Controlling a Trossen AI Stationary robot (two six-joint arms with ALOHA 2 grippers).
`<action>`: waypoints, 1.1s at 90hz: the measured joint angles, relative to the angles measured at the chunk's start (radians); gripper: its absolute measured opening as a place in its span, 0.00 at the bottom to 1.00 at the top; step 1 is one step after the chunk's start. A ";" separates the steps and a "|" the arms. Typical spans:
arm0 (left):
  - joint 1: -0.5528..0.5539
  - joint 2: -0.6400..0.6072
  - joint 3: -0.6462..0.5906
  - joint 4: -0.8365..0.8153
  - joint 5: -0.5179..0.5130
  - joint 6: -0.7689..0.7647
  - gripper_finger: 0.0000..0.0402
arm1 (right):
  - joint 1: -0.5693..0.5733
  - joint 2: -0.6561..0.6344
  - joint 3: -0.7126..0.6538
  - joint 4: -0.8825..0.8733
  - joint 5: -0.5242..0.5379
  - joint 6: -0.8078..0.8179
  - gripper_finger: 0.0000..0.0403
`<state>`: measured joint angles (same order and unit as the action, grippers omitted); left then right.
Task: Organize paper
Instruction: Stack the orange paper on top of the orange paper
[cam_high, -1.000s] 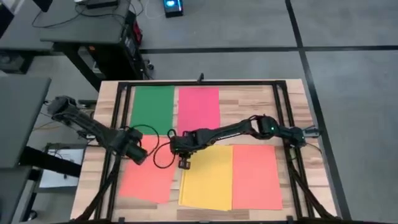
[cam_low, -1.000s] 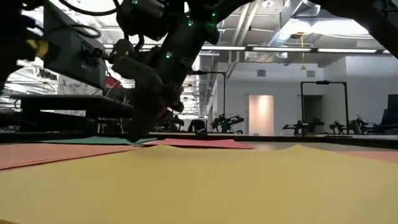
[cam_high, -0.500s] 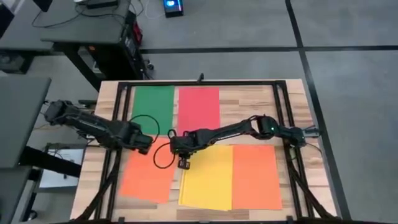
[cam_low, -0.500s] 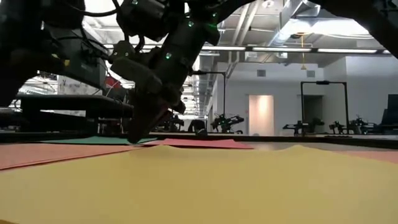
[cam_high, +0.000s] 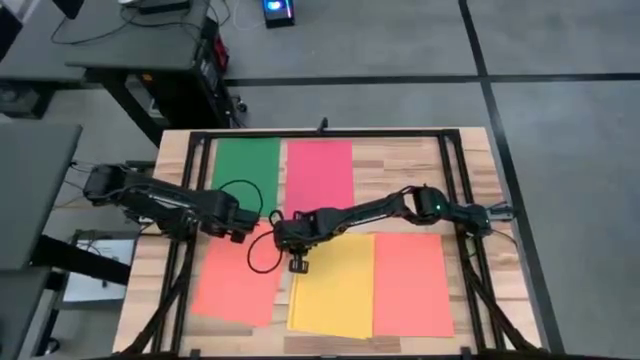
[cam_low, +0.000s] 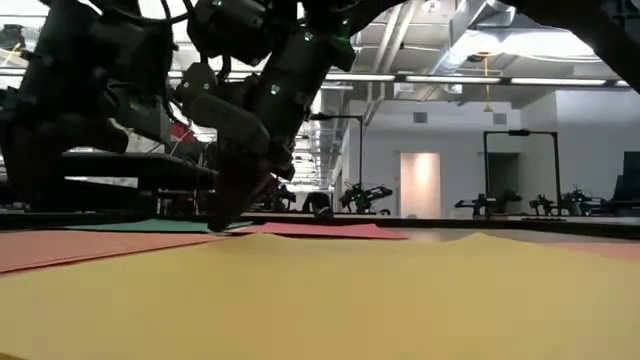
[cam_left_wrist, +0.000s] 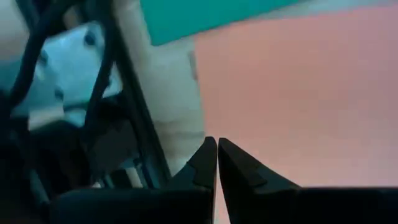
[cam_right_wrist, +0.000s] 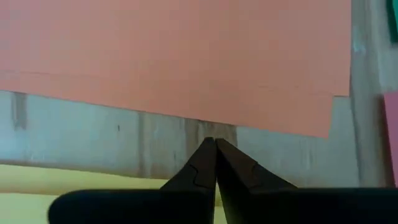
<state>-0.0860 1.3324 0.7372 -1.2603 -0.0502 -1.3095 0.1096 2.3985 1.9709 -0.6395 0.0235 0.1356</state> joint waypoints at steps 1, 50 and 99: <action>0.002 0.005 0.000 0.004 0.001 0.023 0.00 | 0.002 0.000 0.000 0.000 0.000 -0.004 0.00; 0.312 0.251 0.003 -0.073 0.087 0.633 0.00 | 0.015 0.000 0.000 0.004 -0.001 -0.036 0.00; 0.461 0.273 0.000 0.015 0.141 0.831 0.00 | 0.019 0.002 0.000 0.001 -0.002 -0.039 0.00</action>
<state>0.3751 1.6054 0.7373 -1.2450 0.0903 -0.4786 0.1287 2.4001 1.9709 -0.6384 0.0219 0.0963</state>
